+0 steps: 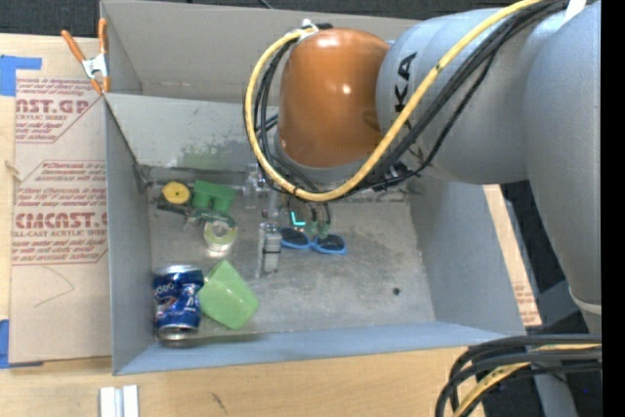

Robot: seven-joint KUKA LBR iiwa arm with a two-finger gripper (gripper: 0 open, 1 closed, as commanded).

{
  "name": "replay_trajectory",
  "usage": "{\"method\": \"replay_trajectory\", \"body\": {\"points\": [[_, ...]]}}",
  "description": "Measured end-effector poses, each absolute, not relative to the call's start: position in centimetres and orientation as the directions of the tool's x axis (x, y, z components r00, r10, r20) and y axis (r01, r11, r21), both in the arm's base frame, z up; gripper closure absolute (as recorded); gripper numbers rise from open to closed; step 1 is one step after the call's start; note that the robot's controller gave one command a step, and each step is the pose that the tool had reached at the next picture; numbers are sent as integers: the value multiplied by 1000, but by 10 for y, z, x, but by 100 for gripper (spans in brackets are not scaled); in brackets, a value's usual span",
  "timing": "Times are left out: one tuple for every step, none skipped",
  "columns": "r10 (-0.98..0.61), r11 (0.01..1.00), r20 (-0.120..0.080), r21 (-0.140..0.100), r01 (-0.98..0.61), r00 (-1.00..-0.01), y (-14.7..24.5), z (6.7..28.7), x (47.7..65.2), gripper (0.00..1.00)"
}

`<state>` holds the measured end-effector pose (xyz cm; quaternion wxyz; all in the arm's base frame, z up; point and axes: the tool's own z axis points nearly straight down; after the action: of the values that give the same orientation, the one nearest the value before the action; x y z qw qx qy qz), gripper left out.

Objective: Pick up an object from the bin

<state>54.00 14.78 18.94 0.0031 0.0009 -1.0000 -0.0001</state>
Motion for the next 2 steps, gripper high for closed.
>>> {"method": "replay_trajectory", "body": {"points": [[-313,950,26,-3,-313,-949,189,77,515,0],[-310,951,4,-2,-310,-951,189,79,520,100]]}}
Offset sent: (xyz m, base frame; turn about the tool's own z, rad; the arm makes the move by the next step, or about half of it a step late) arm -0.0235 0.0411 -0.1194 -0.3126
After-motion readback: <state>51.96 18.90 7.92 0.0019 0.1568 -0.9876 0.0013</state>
